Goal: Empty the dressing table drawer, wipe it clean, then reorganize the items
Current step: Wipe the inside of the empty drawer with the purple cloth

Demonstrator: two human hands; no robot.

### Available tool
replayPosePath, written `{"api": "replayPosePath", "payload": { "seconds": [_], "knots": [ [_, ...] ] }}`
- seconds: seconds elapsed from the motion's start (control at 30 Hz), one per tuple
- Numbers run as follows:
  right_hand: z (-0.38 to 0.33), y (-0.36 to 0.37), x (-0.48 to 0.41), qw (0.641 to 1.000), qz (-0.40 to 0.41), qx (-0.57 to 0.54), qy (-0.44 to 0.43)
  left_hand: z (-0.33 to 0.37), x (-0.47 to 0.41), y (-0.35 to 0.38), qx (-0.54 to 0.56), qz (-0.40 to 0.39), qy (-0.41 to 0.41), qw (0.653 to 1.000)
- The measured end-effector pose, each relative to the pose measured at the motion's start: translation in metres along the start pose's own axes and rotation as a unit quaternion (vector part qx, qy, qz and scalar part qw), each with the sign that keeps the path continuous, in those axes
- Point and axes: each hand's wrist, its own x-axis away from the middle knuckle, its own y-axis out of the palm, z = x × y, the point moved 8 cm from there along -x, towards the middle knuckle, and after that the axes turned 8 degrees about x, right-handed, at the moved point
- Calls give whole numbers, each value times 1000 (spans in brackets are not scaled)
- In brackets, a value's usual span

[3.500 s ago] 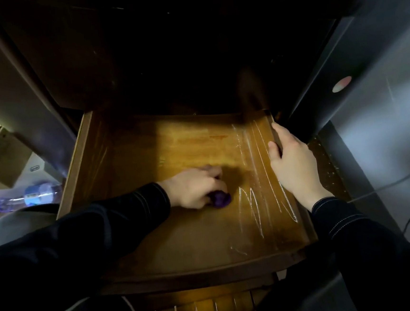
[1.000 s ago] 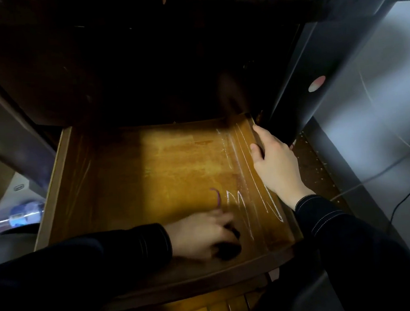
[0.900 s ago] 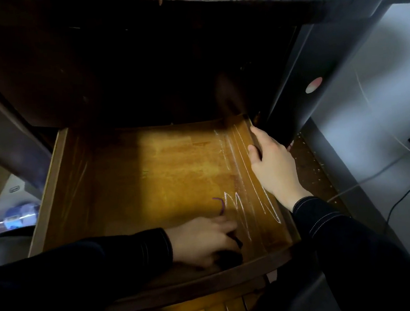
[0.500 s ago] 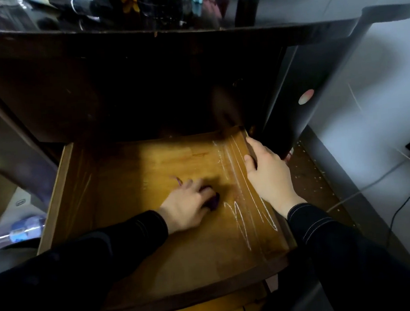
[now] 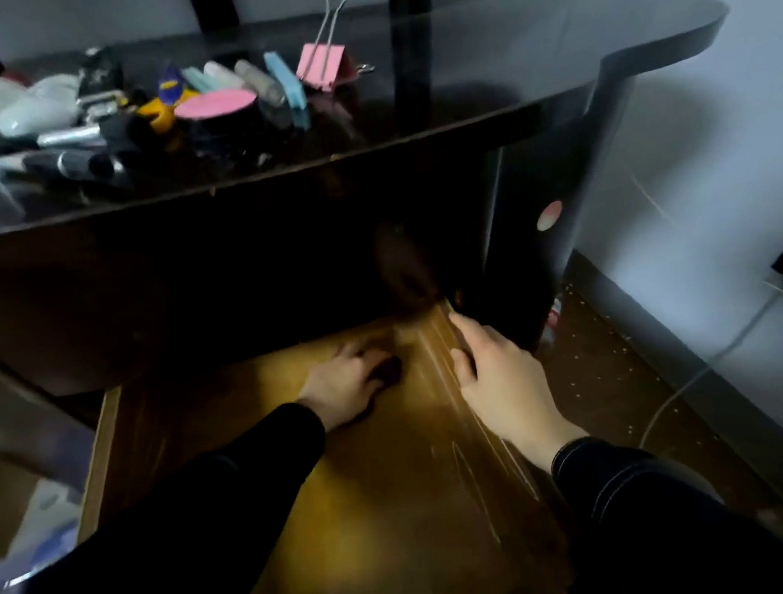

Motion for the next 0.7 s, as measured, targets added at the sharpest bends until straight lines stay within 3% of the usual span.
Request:
{"api": "replayPosePath", "payload": {
  "seconds": [0.1, 0.2, 0.5, 0.7],
  "knots": [
    [1, 1, -2, 1000, -1, 6, 11, -25, -37, -7, 29, 46, -78, 995],
    [2, -1, -2, 1000, -7, 5, 21, -17, -36, 3, 11, 44, -78, 996],
    [-4, -8, 2, 1000, -8, 2, 13, 56, 100, 53, -11, -120, 151, 981],
    [-2, -4, 1, 1000, 5, 4, 9, 42, 65, 29, -17, -107, 135, 985]
  ]
}}
